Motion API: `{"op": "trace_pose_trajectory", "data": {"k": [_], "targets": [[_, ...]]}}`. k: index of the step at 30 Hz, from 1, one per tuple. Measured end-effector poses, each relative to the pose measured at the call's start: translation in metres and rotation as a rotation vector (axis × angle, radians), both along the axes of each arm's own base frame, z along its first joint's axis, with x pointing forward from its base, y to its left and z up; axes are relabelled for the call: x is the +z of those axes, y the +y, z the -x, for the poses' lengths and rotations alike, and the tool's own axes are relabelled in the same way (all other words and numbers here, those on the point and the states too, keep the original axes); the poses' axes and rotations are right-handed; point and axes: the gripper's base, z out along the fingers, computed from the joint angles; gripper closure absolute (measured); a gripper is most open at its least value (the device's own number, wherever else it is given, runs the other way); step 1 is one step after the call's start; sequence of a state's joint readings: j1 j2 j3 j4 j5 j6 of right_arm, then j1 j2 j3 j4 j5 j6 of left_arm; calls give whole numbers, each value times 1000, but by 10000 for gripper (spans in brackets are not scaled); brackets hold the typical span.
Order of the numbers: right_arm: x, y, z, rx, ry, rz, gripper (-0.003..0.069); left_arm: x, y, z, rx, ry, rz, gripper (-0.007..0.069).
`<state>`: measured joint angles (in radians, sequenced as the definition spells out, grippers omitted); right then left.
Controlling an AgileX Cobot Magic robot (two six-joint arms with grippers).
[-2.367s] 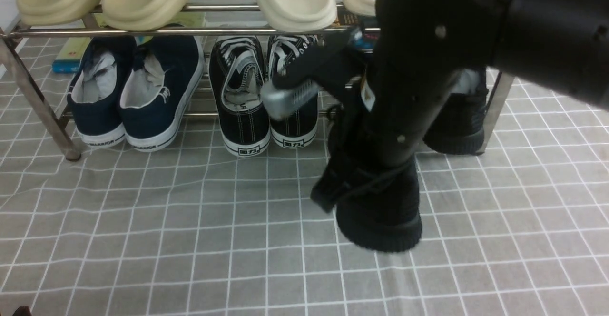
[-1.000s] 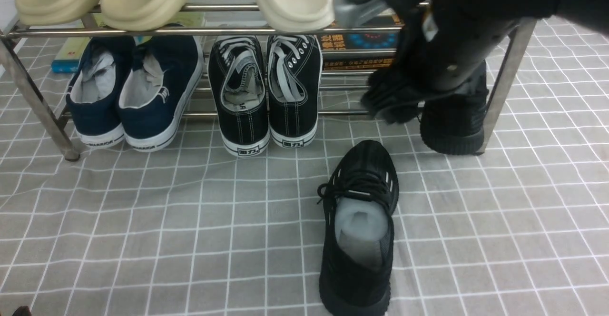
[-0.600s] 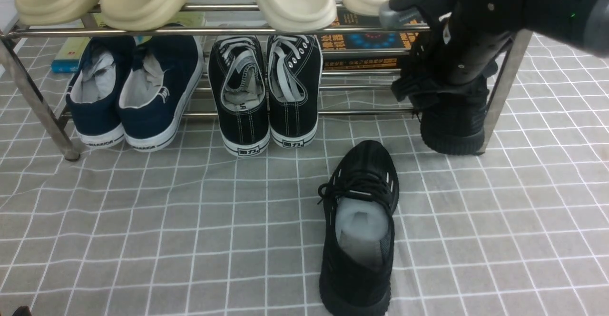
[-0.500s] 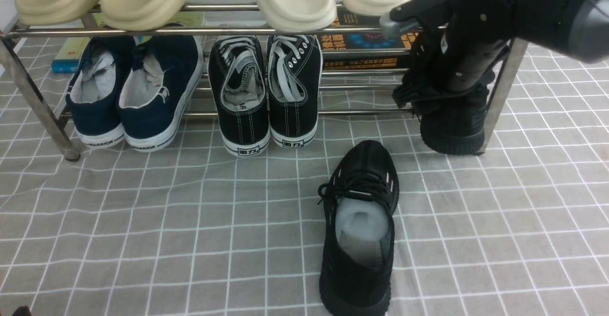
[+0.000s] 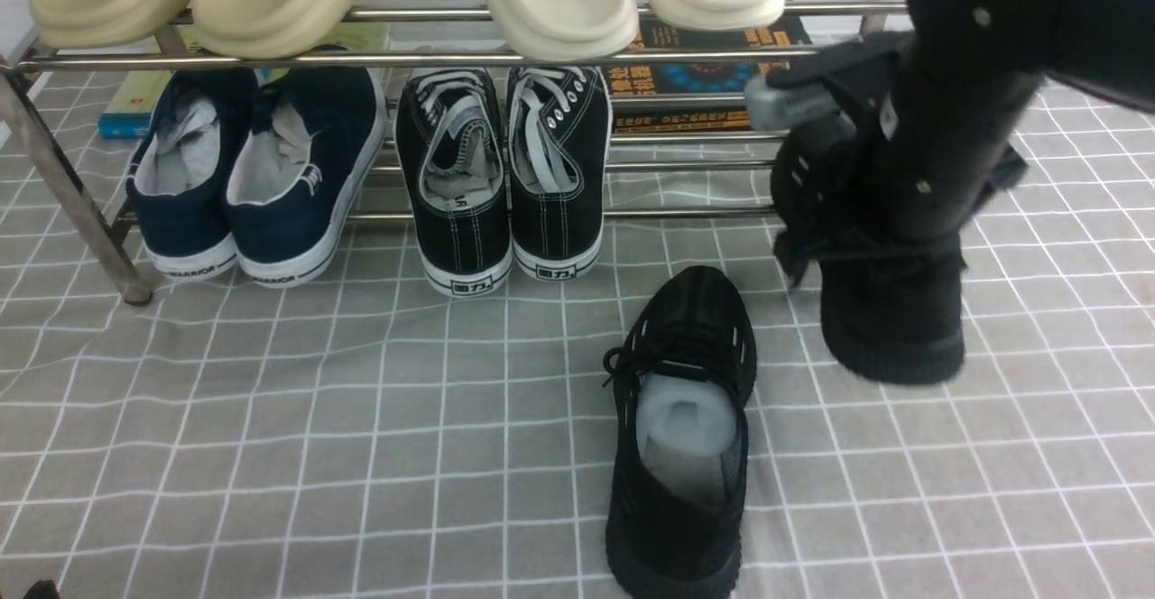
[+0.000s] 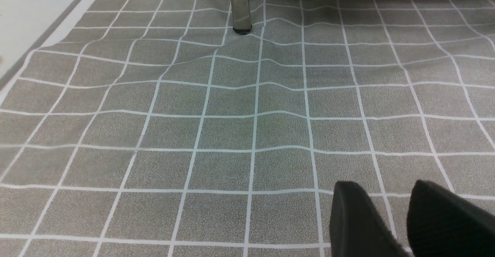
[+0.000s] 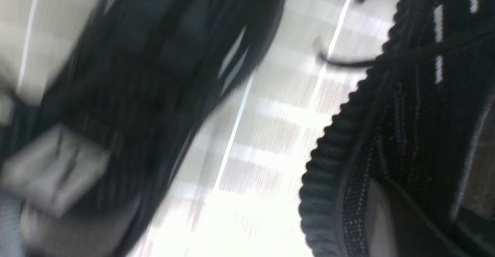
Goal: Take the shoes off the shelf with your hand from the grey coffee tablecloth.
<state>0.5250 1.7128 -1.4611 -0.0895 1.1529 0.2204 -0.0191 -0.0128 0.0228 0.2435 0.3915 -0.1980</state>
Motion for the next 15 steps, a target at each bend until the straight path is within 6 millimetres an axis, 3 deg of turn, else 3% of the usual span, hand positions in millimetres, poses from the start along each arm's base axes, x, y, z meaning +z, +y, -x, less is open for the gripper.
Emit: {"op": "trace_pose_trajectory", "data": {"k": [5,8,15], "targets": [[-12,3,40,2,13,-23,658,0,0,0,0,0,0,384],[-22,4,52,-21,24,-42,657,0,0,0,0,0,0,384],[-45,4,58,-51,25,-84,656,0,0,0,0,0,0,384]]}}
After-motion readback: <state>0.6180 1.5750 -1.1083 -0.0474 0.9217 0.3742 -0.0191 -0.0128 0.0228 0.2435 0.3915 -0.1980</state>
